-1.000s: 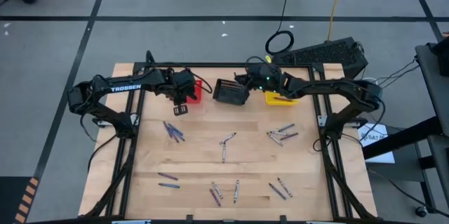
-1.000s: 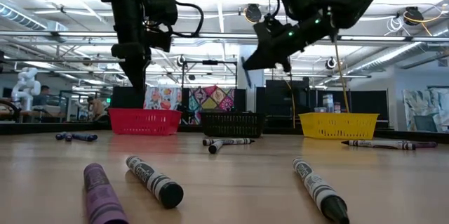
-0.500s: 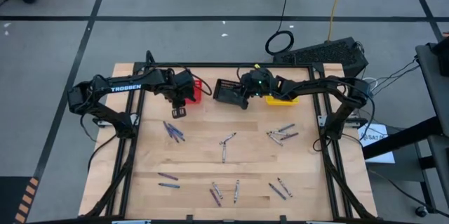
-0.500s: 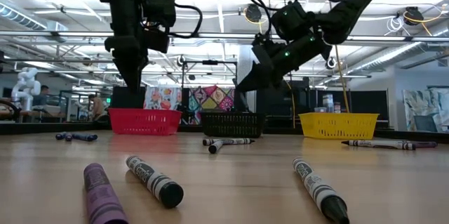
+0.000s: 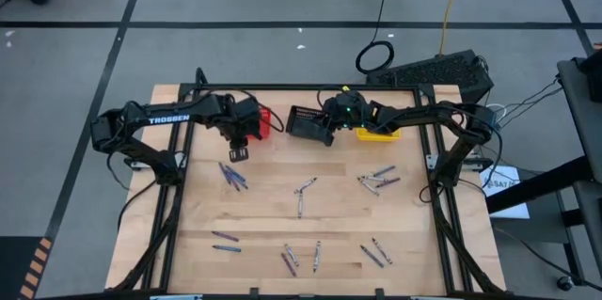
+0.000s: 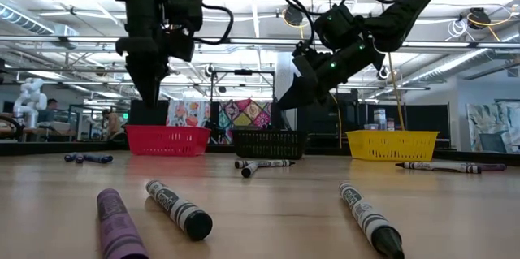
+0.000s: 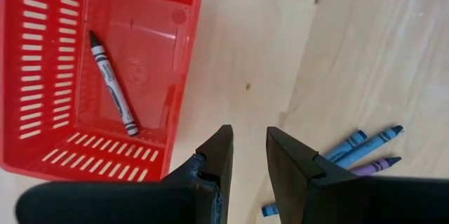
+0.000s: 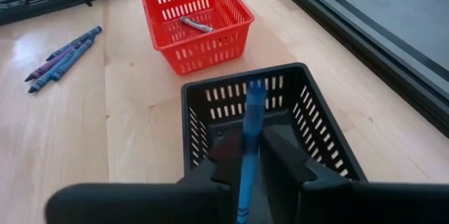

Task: Sort crayons
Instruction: Put the blue crayon into the black bin

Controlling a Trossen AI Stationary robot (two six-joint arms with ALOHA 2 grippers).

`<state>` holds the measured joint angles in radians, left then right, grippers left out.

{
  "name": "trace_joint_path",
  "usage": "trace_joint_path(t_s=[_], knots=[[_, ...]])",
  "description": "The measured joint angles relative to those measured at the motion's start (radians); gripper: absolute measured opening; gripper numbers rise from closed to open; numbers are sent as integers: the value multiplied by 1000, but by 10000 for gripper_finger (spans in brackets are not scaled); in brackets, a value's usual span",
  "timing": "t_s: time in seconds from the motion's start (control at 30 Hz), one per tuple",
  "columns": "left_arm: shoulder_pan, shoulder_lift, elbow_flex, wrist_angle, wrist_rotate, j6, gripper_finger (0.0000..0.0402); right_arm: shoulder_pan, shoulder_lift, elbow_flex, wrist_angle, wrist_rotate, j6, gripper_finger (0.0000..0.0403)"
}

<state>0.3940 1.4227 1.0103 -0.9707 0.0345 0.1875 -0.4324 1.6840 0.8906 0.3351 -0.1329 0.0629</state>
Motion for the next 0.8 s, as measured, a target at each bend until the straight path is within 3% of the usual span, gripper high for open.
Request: trace_joint_path(t_s=[0.3, 0.8], knots=[[-27, 0, 0, -12, 0, -25, 82, 0, 0, 0, 0, 0, 2, 76], [-144, 0, 0, -43, 50, -51, 82, 3, -118, 0, 8, -1, 56, 79]])
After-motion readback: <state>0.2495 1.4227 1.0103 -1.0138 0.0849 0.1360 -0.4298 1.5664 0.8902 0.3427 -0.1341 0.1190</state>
